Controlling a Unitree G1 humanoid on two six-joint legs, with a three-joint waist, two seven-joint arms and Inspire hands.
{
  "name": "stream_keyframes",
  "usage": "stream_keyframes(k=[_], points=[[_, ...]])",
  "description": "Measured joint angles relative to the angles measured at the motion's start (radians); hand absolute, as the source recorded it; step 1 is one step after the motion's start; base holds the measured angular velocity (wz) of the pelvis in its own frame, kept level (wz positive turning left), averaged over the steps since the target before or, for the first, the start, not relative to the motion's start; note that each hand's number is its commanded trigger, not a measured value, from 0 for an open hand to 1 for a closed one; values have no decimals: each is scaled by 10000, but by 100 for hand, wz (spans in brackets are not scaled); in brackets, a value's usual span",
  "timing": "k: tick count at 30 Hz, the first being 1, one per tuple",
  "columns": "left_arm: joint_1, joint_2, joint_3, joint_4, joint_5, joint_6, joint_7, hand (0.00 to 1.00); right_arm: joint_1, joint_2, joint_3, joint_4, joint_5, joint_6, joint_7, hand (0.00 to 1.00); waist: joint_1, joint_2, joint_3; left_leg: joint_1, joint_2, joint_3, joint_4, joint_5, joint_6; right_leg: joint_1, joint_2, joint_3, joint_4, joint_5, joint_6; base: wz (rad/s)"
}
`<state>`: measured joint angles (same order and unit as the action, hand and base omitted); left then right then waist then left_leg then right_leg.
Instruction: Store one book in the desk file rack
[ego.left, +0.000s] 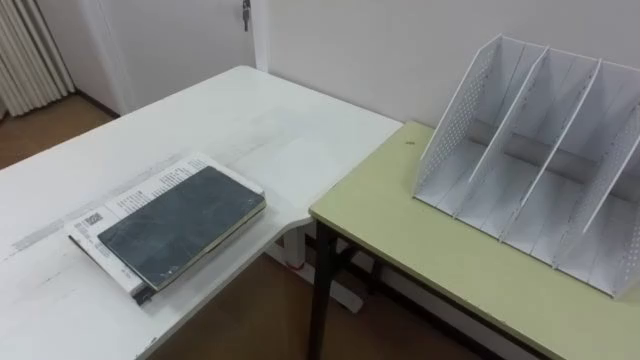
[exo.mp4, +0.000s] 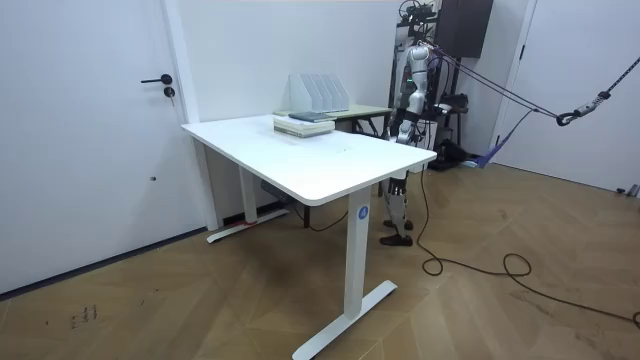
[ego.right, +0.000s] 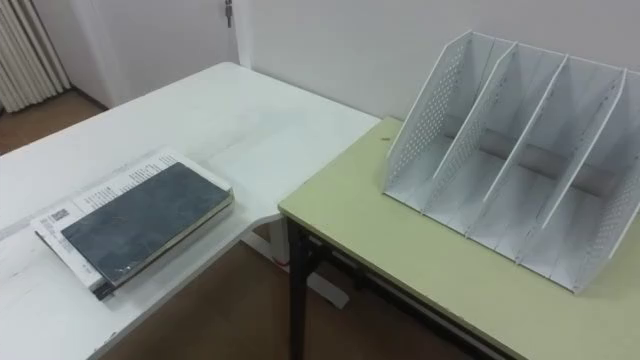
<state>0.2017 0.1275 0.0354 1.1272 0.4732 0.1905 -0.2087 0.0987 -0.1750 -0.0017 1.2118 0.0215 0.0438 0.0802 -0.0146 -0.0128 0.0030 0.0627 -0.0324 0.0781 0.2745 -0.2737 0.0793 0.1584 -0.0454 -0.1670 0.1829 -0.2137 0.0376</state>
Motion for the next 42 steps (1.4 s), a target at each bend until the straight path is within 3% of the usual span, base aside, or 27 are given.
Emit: stream_keyframes(k=[26, 30, 34, 38, 42], points=[[40, 12, -22, -40, 9, -28, 47, 0, 85, -29, 24, 12, 193, -4, 227, 0, 118, -63, -10, 19, -1, 7, 0, 1, -2, 16, -1, 1, 8, 0, 1, 0], [-175, 27, -189, -39, 57, -39, 130, 0, 11, -5, 132, 98, 267, -23, 159, 0, 106, -107, 0, 19, 1, -1, 11, 3, -4, 25, 1, 0, 6, 0, 0, 0], [-397, 34, -261, -167, 705, -250, 290, 0, -36, 51, 227, 114, 283, -37, 44, 0, 102, -174, 21, -14, 12, 7, 21, 5, -7, -2, 7, 0, 14, 0, -1, 0], [-454, 98, -741, -1119, 1903, -385, 485, 0, -217, 93, 496, 113, 184, -113, 64, 0, -89, -328, 87, -202, 9, -46, 148, 5, -10, -48, 7, -82, 0, 6, -10, 5], [-708, 271, -1386, -1775, 2702, -523, 541, 0, -409, 105, 759, 143, 140, -295, 111, 0, -173, -364, 73, -435, 2, -83, 253, 3, -10, -222, 14, -89, 4, 36, -47, 2]])
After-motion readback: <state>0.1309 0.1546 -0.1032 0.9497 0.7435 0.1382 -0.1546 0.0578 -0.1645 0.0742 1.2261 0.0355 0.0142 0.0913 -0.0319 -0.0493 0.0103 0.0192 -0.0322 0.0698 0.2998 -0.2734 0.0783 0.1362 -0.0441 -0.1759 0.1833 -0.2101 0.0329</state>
